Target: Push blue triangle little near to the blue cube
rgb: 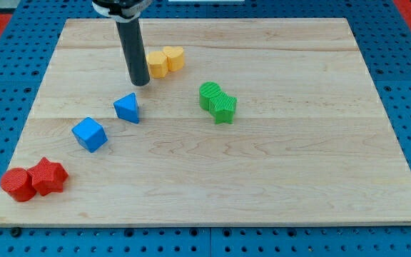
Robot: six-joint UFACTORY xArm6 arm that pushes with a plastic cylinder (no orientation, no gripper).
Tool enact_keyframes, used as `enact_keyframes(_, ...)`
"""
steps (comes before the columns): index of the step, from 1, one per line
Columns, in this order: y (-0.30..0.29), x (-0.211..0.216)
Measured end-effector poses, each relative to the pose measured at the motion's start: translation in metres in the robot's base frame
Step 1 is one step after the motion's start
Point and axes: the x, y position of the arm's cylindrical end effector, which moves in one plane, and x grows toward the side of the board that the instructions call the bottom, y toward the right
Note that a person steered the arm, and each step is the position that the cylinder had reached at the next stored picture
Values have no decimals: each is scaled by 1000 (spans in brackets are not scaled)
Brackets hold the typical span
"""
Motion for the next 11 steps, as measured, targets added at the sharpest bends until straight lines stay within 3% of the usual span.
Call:
enact_keyframes(3, -12, 90)
enact_keyframes(5, 2, 96)
enact_keyframes(8, 13, 45)
enact_keyframes(11, -8, 81)
